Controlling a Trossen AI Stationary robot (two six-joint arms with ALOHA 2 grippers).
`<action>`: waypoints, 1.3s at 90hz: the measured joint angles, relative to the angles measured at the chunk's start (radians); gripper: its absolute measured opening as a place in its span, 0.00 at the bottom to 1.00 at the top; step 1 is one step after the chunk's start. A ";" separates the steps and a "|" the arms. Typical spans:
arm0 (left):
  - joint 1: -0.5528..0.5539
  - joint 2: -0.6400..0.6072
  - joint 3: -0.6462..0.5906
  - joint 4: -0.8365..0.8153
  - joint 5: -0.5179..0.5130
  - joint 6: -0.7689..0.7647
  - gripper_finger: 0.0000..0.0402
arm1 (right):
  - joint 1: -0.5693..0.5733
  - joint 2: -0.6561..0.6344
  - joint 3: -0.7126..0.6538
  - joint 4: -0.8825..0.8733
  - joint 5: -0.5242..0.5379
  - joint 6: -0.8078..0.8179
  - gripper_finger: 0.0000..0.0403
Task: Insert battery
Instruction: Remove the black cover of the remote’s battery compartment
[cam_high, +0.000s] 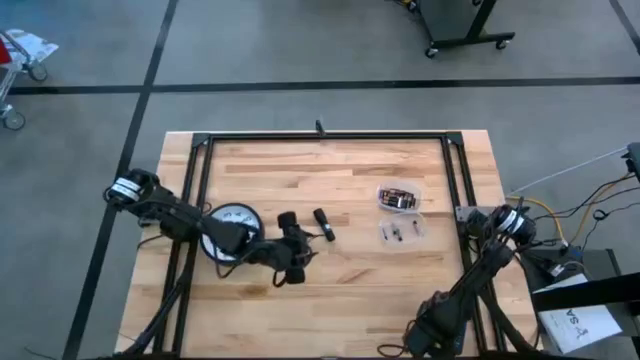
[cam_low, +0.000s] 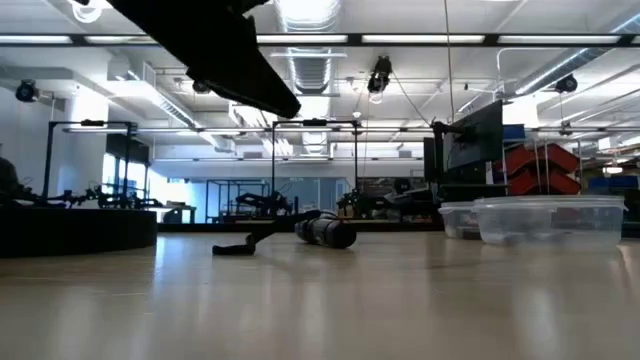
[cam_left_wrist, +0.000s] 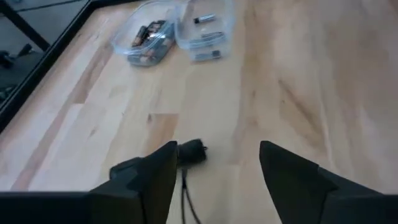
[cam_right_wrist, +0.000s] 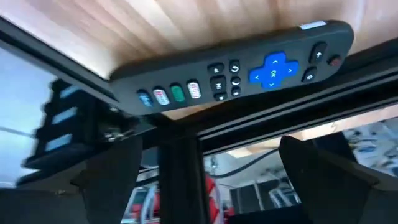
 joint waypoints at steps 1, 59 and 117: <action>0.002 0.000 0.000 -0.001 0.000 0.000 0.51 | 0.002 0.002 -0.001 0.000 -0.002 -0.003 0.89; 0.006 -0.002 -0.002 -0.038 0.051 -0.079 0.45 | 0.026 0.106 -0.019 0.001 0.069 -0.192 0.89; 0.004 -0.002 -0.002 -0.072 0.052 -0.117 0.42 | -0.235 0.104 0.143 0.014 0.428 -0.250 0.89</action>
